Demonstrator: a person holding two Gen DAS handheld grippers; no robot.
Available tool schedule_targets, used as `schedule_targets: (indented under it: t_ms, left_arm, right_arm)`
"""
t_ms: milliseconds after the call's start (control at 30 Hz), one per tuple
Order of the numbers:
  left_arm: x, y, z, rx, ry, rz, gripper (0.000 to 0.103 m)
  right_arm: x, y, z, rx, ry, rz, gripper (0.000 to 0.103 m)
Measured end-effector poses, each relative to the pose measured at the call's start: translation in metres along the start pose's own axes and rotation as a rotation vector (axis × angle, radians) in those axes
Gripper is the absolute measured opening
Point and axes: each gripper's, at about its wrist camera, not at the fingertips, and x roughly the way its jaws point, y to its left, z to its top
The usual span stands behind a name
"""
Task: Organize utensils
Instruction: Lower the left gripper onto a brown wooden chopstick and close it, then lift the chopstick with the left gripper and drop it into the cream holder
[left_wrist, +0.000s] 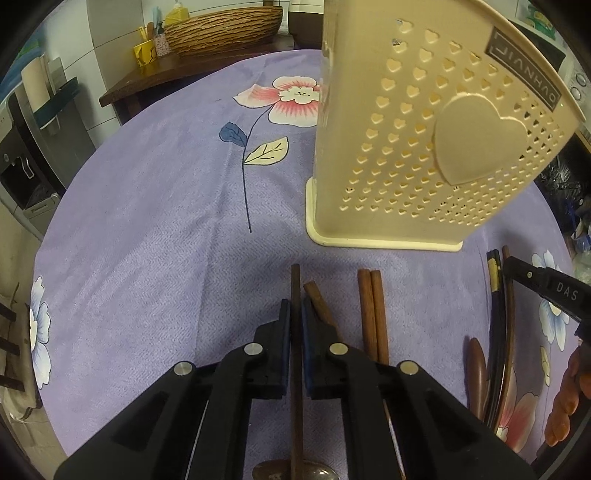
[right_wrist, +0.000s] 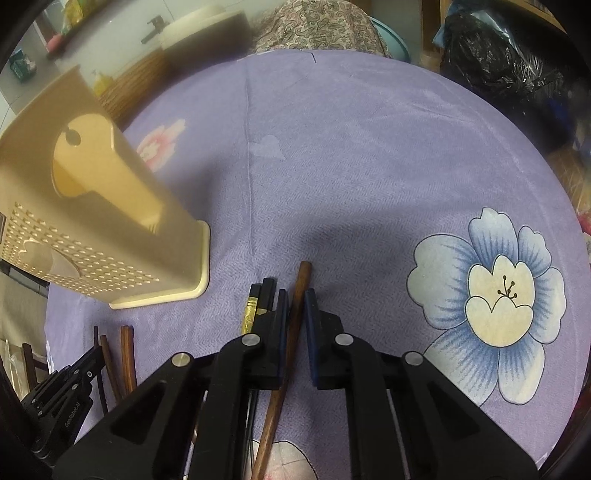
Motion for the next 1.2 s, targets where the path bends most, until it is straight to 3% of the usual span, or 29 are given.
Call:
schedule_targets:
  t_ms: [133,300,500,700,1200]
  left_arm:
    - [-0.001,0.004,0.005,-0.011,-0.009,-0.008,0.007]
    - [-0.026,0.019,0.012,-0.054,-0.079,-0.044,0.007]
    - [-0.086,0.042,0.023,-0.101,-0.212,-0.091,0.007]
    - [-0.148,0.061,0.036,-0.103,-0.364,-0.072,0.006]
    - [-0.183,0.070,0.050,-0.105,-0.461,-0.020,0.006]
  right_arm:
    - [-0.001,-0.006,0.003,0.024,-0.012,0.017,0.009]
    - [-0.026,-0.009,0.011,-0.003,-0.084,0.066,0.009]
    - [-0.099,0.000,0.022,-0.120,-0.257,0.111,0.008]
    - [-0.170,0.012,0.023,-0.263,-0.409,0.118,0.008]
    - [-0.210,0.018,0.027,-0.345,-0.478,0.122,0.007]
